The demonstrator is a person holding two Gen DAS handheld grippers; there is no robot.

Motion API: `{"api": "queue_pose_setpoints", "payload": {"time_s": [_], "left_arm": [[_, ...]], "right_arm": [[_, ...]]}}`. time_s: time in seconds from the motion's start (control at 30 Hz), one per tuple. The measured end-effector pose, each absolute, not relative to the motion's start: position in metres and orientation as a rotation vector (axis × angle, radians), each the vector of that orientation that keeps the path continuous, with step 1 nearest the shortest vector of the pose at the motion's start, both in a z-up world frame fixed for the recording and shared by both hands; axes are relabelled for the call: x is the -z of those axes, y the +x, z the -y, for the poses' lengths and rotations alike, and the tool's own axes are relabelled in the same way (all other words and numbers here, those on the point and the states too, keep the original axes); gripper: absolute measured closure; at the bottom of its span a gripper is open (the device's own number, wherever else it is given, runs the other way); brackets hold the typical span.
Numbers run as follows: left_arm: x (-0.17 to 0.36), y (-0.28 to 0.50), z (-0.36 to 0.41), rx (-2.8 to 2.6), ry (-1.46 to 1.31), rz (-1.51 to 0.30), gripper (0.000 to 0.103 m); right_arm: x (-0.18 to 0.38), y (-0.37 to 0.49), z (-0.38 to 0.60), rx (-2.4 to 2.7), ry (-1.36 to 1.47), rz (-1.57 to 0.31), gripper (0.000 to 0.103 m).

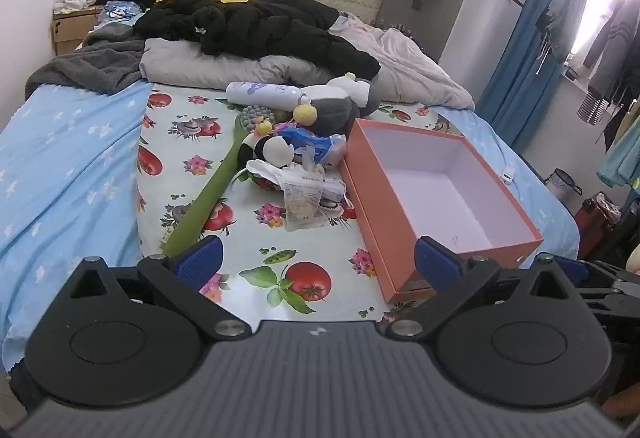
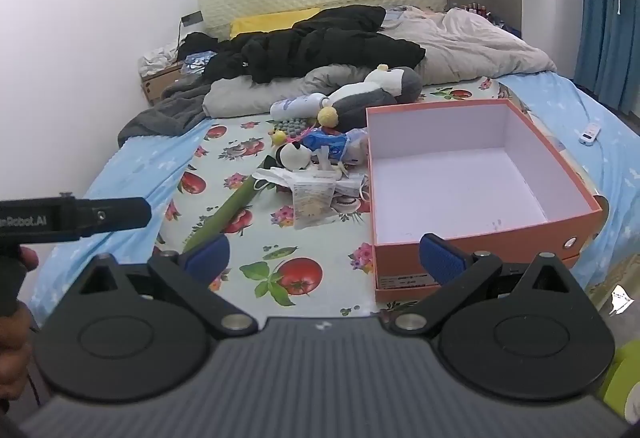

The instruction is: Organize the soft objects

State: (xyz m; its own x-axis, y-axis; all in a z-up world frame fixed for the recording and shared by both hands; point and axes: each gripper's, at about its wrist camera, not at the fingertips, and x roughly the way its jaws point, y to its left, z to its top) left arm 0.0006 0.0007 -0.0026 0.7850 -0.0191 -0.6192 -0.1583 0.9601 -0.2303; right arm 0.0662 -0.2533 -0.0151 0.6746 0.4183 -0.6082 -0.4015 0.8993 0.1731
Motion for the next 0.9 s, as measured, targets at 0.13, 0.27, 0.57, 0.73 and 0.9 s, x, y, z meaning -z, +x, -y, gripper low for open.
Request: {"api": "queue_pose_setpoints", "payload": {"time_s": [0.13,0.27,0.57,0.73,0.9], "left_arm": [[0.0016,0.0003,0.0004,-0.078,-0.276,-0.668,0.000],[0.0016,0.0000,-0.0003,-0.078,-0.276,-0.667,0.000],[0.0037,-0.0019,-0.0049,-0.082,-0.278,-0.668,0.000],[0.0055,-0.0031,-0.0075,-0.084,-0.280,-0.668,0.000],[0.0051,-0.0025,-0.0071,-0.083,-0.281,-0.669,0.000]], "right_arm": [[0.0147,0.0659,0.2535,-0.462,0.026,-0.689,0.000],[0.0144,0.0653,0.2529,-0.461,0.025,-0.691,0.000],[0.0148,0.0656,0.2518,-0.460,0.023,-0.691,0.000],[0.0153,0.0656,0.2515,-0.458,0.022,-0.694,0.000],[0.0167,0.0651,0.2511,-0.457,0.023,-0.693,0.000]]}}
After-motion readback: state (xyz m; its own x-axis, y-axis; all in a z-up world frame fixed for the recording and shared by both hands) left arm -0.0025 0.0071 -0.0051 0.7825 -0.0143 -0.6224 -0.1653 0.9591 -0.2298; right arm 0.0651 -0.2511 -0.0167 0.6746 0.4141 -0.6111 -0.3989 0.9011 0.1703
